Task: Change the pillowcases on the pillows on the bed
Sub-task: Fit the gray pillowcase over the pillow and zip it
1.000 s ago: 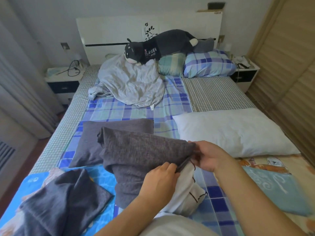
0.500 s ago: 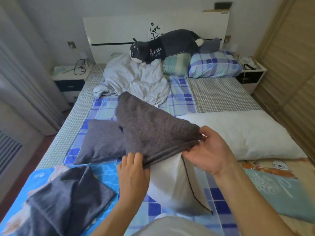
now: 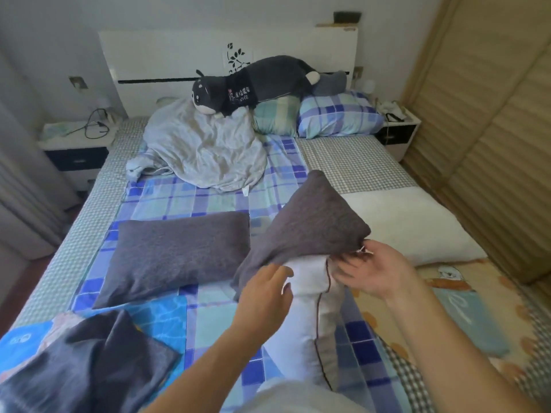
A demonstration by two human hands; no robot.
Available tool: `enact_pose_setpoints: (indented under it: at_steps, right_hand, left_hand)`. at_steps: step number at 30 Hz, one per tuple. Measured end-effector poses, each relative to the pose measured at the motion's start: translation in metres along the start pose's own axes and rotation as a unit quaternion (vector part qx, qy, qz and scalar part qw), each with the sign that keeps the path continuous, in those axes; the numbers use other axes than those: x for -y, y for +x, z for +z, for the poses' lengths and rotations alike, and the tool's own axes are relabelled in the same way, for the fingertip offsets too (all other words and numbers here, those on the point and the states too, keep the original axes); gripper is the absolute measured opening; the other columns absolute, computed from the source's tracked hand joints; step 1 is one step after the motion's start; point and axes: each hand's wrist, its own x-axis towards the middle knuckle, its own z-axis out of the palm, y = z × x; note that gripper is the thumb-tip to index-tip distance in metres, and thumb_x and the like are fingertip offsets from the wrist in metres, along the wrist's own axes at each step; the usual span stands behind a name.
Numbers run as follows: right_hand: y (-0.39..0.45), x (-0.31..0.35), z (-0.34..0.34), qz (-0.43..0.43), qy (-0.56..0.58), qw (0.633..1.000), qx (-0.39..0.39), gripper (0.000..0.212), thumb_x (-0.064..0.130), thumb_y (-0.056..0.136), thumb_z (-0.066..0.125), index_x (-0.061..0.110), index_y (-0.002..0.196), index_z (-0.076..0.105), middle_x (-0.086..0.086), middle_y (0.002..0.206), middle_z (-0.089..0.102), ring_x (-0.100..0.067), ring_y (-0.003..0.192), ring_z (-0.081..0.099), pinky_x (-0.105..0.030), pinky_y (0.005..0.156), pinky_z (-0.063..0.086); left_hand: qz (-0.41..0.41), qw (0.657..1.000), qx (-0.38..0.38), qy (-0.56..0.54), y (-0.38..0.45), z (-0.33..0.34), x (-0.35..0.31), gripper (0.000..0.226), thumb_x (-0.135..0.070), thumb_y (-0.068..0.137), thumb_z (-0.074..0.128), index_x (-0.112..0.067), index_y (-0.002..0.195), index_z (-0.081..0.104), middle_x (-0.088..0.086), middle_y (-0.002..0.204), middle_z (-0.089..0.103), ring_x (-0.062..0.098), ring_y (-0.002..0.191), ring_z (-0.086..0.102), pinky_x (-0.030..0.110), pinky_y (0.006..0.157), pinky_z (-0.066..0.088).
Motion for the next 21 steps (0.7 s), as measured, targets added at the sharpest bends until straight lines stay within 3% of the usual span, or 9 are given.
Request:
enact_pose_setpoints:
  at_steps: [3, 7, 10, 11, 13, 16, 21]
  right_hand:
    - [-0.009, -0.029, -0.002, 0.020, 0.046, 0.999, 0.006, 0.022, 0.020, 0.101, 0.052, -0.001, 0.103, 0.058, -0.020, 0.097, 0.065, -0.032, 0.091, 0.063, -0.054, 0.080, 0.053]
    - [-0.018, -0.046, 0.002, -0.008, 0.105, 0.994, 0.027, 0.027, 0.015, 0.104, 0.046, -0.008, 0.101, 0.058, -0.022, 0.077, 0.066, -0.030, 0.066, 0.069, -0.050, 0.059, 0.061]
    - [-0.017, -0.063, 0.017, 0.007, 0.134, 0.990, 0.036, 0.024, 0.012, 0.104, 0.043, 0.000, 0.089, 0.057, -0.012, 0.056, 0.060, -0.014, 0.040, 0.058, -0.028, 0.043, 0.055]
    - [-0.010, -0.067, 0.017, 0.000, 0.120, 0.993, 0.015, 0.025, 0.010, 0.103, 0.043, 0.003, 0.083, 0.056, -0.007, 0.050, 0.055, -0.010, 0.034, 0.051, -0.023, 0.040, 0.051]
    - [0.000, -0.067, 0.007, -0.013, 0.078, 0.997, -0.027, 0.024, 0.008, 0.100, 0.046, 0.006, 0.078, 0.054, -0.005, 0.047, 0.051, -0.008, 0.032, 0.047, -0.020, 0.040, 0.049]
    - [0.008, -0.058, -0.013, -0.007, 0.003, 0.997, -0.072, 0.022, 0.006, 0.096, 0.053, 0.003, 0.074, 0.054, -0.007, 0.049, 0.053, -0.013, 0.041, 0.052, -0.026, 0.045, 0.053]
    - [0.019, -0.071, -0.013, -0.058, -0.130, 0.987, -0.076, 0.031, 0.014, 0.096, 0.047, 0.012, 0.066, 0.049, -0.005, 0.058, 0.056, -0.018, 0.050, 0.053, -0.030, 0.054, 0.051]
  left_hand:
    - [0.028, 0.999, 0.026, -0.001, 0.021, 0.018, -0.019, 0.026, -0.036, 0.092, 0.054, -0.020, 0.112, 0.054, 0.000, 0.108, 0.058, 0.025, 0.096, 0.058, 0.035, 0.072, 0.050]
    - [-0.023, 0.999, -0.022, 0.040, 0.041, 0.024, -0.026, 0.031, -0.046, 0.089, 0.060, -0.021, 0.093, 0.043, -0.002, 0.093, 0.047, 0.019, 0.085, 0.050, 0.033, 0.055, 0.041]
    - [-0.078, 0.996, 0.027, 0.040, 0.045, 0.024, -0.052, 0.031, -0.053, 0.087, 0.033, -0.022, 0.090, 0.036, -0.004, 0.093, 0.038, 0.020, 0.089, 0.049, 0.035, 0.055, 0.037]
    - [-0.096, 0.994, 0.037, 0.026, 0.046, 0.025, -0.055, 0.029, -0.050, 0.084, 0.033, -0.022, 0.090, 0.034, -0.003, 0.094, 0.040, 0.020, 0.091, 0.049, 0.036, 0.056, 0.037]
    - [-0.104, 0.994, 0.009, 0.017, 0.042, 0.027, -0.043, 0.022, -0.038, 0.082, 0.052, -0.020, 0.090, 0.040, 0.000, 0.093, 0.048, 0.024, 0.089, 0.053, 0.039, 0.058, 0.040]
    - [-0.093, 0.995, -0.031, 0.016, 0.034, 0.028, -0.008, 0.025, -0.028, 0.080, 0.072, -0.017, 0.090, 0.052, 0.000, 0.092, 0.052, 0.026, 0.085, 0.053, 0.041, 0.065, 0.047]
    - [-0.040, 0.996, -0.068, -0.040, 0.030, 0.025, -0.023, 0.005, -0.020, 0.098, 0.058, -0.015, 0.098, 0.057, 0.000, 0.099, 0.057, 0.022, 0.086, 0.057, 0.041, 0.068, 0.050]
